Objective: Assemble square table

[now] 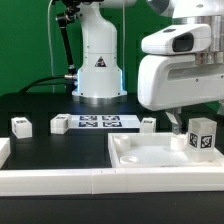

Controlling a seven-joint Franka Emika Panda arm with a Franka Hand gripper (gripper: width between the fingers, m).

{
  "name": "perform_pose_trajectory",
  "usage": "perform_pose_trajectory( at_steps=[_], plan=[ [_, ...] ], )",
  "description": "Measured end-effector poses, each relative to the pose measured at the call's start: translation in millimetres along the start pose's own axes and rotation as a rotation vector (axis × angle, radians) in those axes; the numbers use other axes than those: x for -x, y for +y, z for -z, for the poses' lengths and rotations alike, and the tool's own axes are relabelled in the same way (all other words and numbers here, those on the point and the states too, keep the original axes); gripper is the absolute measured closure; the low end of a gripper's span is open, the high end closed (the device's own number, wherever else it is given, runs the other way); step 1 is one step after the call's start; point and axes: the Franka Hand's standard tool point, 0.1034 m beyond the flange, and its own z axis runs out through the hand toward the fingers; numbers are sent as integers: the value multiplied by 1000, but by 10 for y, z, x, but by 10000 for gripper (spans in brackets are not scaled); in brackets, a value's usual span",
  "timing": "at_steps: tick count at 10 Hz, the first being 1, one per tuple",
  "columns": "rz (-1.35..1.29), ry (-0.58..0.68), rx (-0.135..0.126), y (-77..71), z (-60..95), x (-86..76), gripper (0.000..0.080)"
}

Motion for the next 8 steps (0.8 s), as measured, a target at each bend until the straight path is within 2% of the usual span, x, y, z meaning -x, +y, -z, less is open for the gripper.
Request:
perform_pose_trajectory(
  at_steps=[2, 3, 4, 7, 8],
  plan=[
    [-1, 0, 0, 1, -2, 1, 427],
    [-8, 0, -1, 0, -3, 1, 427],
    [-27, 0, -1, 0, -4, 2, 509],
    [-227, 0, -4, -4, -4, 0, 509],
    [-330, 8, -16, 14, -2, -4, 509]
  ],
)
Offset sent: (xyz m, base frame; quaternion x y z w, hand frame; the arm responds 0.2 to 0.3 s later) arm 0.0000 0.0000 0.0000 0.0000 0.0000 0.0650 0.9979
